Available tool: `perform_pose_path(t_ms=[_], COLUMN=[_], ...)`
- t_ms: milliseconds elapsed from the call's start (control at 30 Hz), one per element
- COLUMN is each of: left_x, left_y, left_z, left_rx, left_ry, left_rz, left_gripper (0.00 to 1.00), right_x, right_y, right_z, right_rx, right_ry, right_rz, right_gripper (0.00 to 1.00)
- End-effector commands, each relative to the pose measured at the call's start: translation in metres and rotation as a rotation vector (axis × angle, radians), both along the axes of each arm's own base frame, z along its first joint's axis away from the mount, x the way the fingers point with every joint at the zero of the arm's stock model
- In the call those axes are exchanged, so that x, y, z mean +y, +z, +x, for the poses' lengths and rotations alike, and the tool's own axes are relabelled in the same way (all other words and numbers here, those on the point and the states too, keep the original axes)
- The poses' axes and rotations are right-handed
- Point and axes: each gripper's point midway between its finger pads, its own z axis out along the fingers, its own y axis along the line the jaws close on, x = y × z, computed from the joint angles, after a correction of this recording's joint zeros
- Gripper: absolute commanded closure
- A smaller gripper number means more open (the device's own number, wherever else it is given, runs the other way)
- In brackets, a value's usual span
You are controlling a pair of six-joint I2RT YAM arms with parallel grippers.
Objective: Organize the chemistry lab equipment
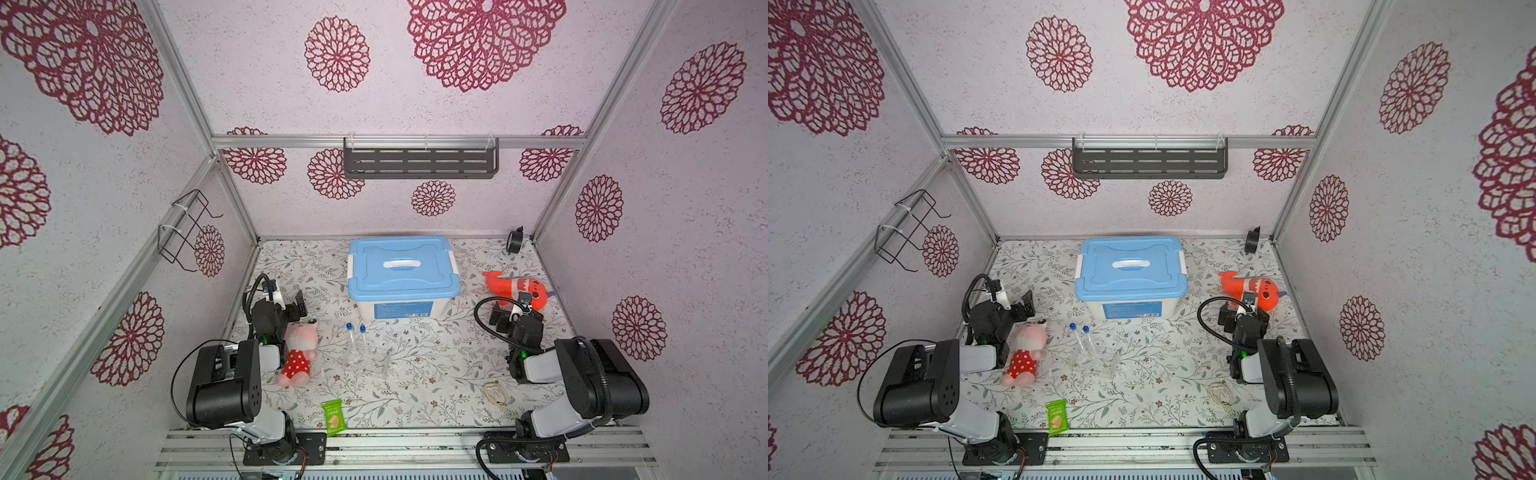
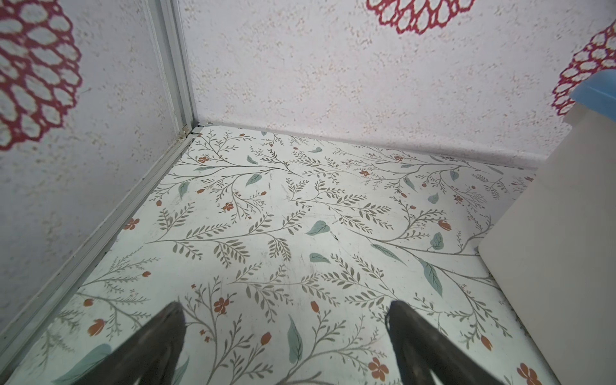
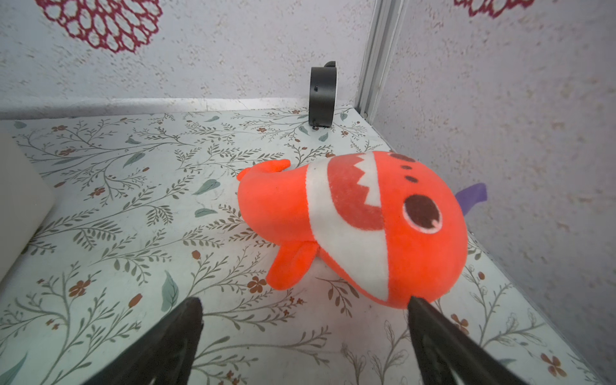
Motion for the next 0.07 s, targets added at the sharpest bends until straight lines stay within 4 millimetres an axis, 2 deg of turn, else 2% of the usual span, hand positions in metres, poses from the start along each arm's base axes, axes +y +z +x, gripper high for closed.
perform_pose_path(t_ms=[0, 33], left_x=[0.0003, 0.0005], left_y=[0.0089, 0.0083], left_z=[0.0016, 0.0014], left_rx=[-0.025, -0.024], left_ry=[-0.004, -0.003], left_rz=[0.032, 0.032], left_gripper=[0.03, 0.02], right_x=[0.0003, 0.0006], right_y=[0.0192, 0.0197], right_z=[0.0057, 0.0054], right_rx=[-0.070, -0.073], right_ry=[0.003, 0.003], right_rz=[0.011, 0.009], right_gripper=[0.01, 0.01])
